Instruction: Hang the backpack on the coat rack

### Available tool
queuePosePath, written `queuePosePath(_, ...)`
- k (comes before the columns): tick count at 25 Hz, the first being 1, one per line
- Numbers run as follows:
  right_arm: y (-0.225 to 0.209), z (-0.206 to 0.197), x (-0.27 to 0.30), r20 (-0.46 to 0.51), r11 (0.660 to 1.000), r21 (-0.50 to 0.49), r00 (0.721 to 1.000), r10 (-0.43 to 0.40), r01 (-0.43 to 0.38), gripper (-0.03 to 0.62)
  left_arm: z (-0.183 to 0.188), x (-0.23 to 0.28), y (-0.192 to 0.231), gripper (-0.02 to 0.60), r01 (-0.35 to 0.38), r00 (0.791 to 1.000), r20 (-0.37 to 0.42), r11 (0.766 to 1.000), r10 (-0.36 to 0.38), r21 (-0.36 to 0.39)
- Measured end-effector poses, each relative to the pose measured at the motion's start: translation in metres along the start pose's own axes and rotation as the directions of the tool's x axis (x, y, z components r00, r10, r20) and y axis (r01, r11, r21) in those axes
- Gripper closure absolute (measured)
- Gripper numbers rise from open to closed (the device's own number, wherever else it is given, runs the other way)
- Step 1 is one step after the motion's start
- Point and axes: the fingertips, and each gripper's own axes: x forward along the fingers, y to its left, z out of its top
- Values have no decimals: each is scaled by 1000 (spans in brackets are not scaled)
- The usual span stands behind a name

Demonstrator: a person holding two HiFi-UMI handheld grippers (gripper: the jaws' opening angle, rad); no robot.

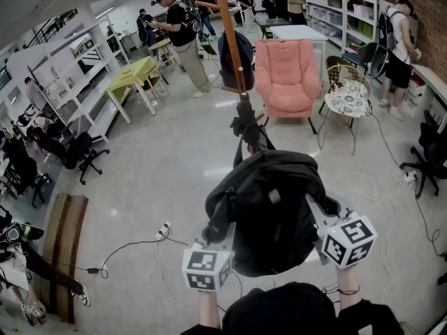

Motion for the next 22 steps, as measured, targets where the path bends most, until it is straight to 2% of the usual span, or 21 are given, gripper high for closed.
queuePosePath(11,-11,-3,-6,-12,1000,11,1000,24,-23,557,2,2,-13,469,-9,1000,-14,1000,9,-1)
queuePosePath(18,-33,-1,-3,-19,997,1,996,84,-84,557,1,15,-29,469,-41,999,-25,999,40,-31)
queuePosePath(22,-32,-1,9,-22,995,23,995,94,-94,557,1,17,-21,469,-53,998,-38,998,51,-34)
